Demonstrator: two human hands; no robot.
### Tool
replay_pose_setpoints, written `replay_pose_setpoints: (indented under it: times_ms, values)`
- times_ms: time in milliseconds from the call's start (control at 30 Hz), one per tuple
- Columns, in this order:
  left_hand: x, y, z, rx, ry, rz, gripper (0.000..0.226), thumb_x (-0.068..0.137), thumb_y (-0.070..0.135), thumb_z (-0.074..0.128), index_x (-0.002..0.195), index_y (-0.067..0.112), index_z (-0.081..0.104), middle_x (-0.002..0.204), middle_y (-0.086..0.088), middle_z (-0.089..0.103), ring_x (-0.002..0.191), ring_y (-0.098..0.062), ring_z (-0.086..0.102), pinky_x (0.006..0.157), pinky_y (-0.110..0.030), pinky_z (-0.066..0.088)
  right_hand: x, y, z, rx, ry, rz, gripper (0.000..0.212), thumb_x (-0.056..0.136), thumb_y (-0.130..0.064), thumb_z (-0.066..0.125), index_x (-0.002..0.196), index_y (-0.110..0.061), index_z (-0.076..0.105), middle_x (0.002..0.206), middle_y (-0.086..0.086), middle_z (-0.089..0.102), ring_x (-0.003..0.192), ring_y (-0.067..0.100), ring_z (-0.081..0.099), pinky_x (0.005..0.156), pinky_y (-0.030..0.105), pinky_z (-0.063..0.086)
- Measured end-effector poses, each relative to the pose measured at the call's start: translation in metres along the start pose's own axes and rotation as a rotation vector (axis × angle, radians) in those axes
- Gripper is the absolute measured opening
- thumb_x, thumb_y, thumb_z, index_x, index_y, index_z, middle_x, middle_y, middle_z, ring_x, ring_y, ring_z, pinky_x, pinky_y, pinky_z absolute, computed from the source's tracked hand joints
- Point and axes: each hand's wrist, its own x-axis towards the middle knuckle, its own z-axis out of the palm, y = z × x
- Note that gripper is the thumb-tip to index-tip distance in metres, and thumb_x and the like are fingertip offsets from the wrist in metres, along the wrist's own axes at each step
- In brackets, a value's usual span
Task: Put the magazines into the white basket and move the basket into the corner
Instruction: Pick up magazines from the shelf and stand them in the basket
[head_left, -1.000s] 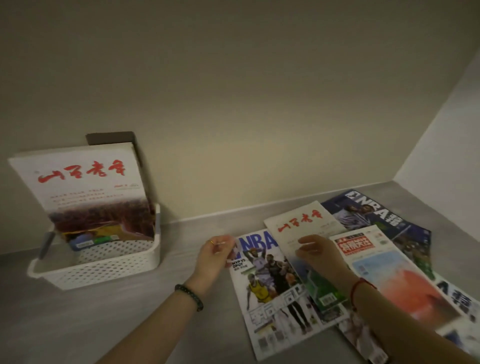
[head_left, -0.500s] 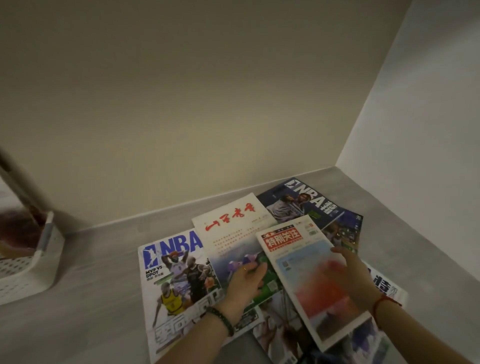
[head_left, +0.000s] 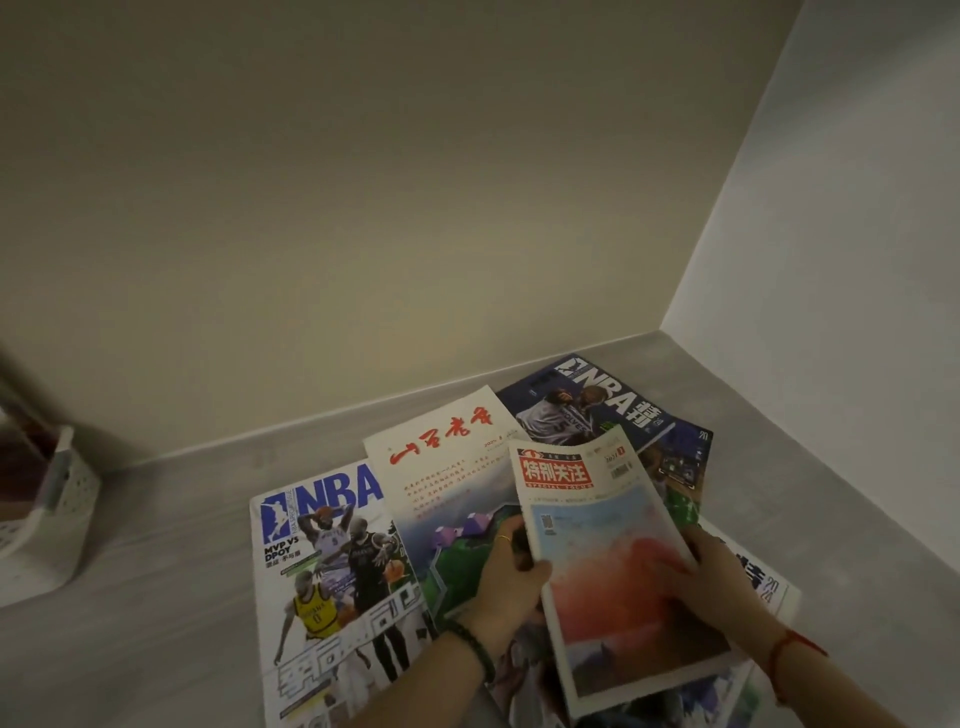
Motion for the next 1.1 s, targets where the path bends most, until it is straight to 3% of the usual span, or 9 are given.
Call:
replay_pose_setpoints:
  times_ms: [133, 200, 300, 400, 567, 700, 767, 900, 1100]
  values:
    - [-0.011, 0.014, -0.033, -0.08, 0.075, 0.095, 0.044, 0.086, -0.005, 0.049, 0.111, 0.03, 0.042, 0.108, -0.003, 0.06, 0.105, -0.031, 0.059, 0.087, -0.048, 0.053, -0.012, -0.041, -0.002, 0.192, 0.062, -0.204, 0.021, 0.078, -0.021, 0.067, 0.095, -0.019, 0.055, 0.079, -0.008, 0.063, 0.061, 0.007, 0.064, 0.046, 0.012, 0.044]
    - [-0.019, 0.027, -0.065, -0.073, 0.12, 0.18, 0.042, 0.086, -0.003, 0.049, 0.117, 0.024, 0.044, 0.106, -0.005, 0.061, 0.101, -0.031, 0.061, 0.081, -0.041, 0.055, -0.017, -0.073, 0.002, 0.278, 0.03, -0.275, 0.016, 0.079, -0.023, 0.064, 0.087, -0.03, 0.052, 0.081, -0.006, 0.065, 0.06, 0.006, 0.066, 0.043, 0.012, 0.047]
    - [-0.04, 0.052, -0.126, -0.033, 0.24, 0.299, 0.031, 0.086, -0.001, 0.052, 0.109, 0.02, 0.052, 0.096, -0.007, 0.066, 0.086, -0.024, 0.064, 0.068, -0.028, 0.056, -0.024, -0.128, 0.022, 0.379, -0.066, -0.345, 0.016, 0.089, -0.016, 0.049, 0.088, -0.031, 0.055, 0.093, 0.001, 0.065, 0.08, 0.018, 0.065, 0.062, 0.027, 0.052]
    - [-0.071, 0.077, -0.198, 0.004, 0.373, 0.398, 0.023, 0.085, -0.002, 0.053, 0.097, 0.018, 0.053, 0.09, -0.008, 0.065, 0.076, -0.015, 0.063, 0.056, -0.017, 0.055, -0.036, -0.196, 0.052, 0.357, -0.134, -0.454, 0.018, 0.089, -0.01, 0.048, 0.088, -0.025, 0.058, 0.091, 0.0, 0.066, 0.087, 0.025, 0.064, 0.072, 0.035, 0.053]
    - [-0.138, 0.112, -0.319, 0.093, 0.61, 0.515, 0.018, 0.085, 0.004, 0.056, 0.097, 0.018, 0.055, 0.084, 0.006, 0.066, 0.066, 0.003, 0.065, 0.056, -0.01, 0.052, -0.075, -0.317, 0.116, 0.333, -0.216, -0.666, 0.016, 0.085, -0.004, 0.055, 0.091, -0.017, 0.062, 0.094, 0.003, 0.065, 0.085, 0.022, 0.063, 0.074, 0.033, 0.052]
    - [-0.19, 0.13, -0.405, 0.072, 0.769, 0.529, 0.017, 0.085, 0.012, 0.057, 0.085, 0.03, 0.057, 0.083, 0.011, 0.067, 0.076, -0.005, 0.065, 0.062, -0.022, 0.053, -0.112, -0.4, 0.174, 0.383, -0.226, -0.759, 0.021, 0.081, 0.001, 0.059, 0.102, -0.002, 0.062, 0.091, 0.005, 0.064, 0.078, 0.019, 0.062, 0.068, 0.024, 0.051]
    - [-0.21, 0.135, -0.442, 0.029, 0.842, 0.522, 0.014, 0.085, 0.016, 0.058, 0.082, 0.03, 0.059, 0.089, 0.004, 0.067, 0.082, -0.016, 0.066, 0.069, -0.033, 0.056, -0.128, -0.435, 0.202, 0.434, -0.238, -0.781, 0.021, 0.081, 0.003, 0.058, 0.101, 0.0, 0.062, 0.089, 0.009, 0.065, 0.081, 0.026, 0.065, 0.073, 0.037, 0.056]
    - [-0.229, 0.136, -0.507, 0.014, 0.959, 0.542, 0.014, 0.083, 0.014, 0.061, 0.078, 0.026, 0.063, 0.083, 0.006, 0.067, 0.067, -0.004, 0.066, 0.056, -0.02, 0.054, -0.148, -0.489, 0.255, 0.452, -0.213, -0.783, 0.017, 0.082, 0.002, 0.056, 0.098, 0.0, 0.062, 0.091, 0.011, 0.065, 0.089, 0.031, 0.064, 0.082, 0.051, 0.054]
    - [-0.204, 0.117, -0.573, -0.042, 0.995, 0.429, 0.015, 0.082, 0.013, 0.062, 0.097, 0.014, 0.066, 0.099, -0.001, 0.064, 0.091, -0.02, 0.06, 0.078, -0.034, 0.05, -0.139, -0.521, 0.315, 0.351, -0.096, -0.748, 0.01, 0.082, -0.001, 0.057, 0.088, -0.002, 0.065, 0.09, 0.014, 0.069, 0.077, 0.023, 0.06, 0.068, 0.025, 0.046]
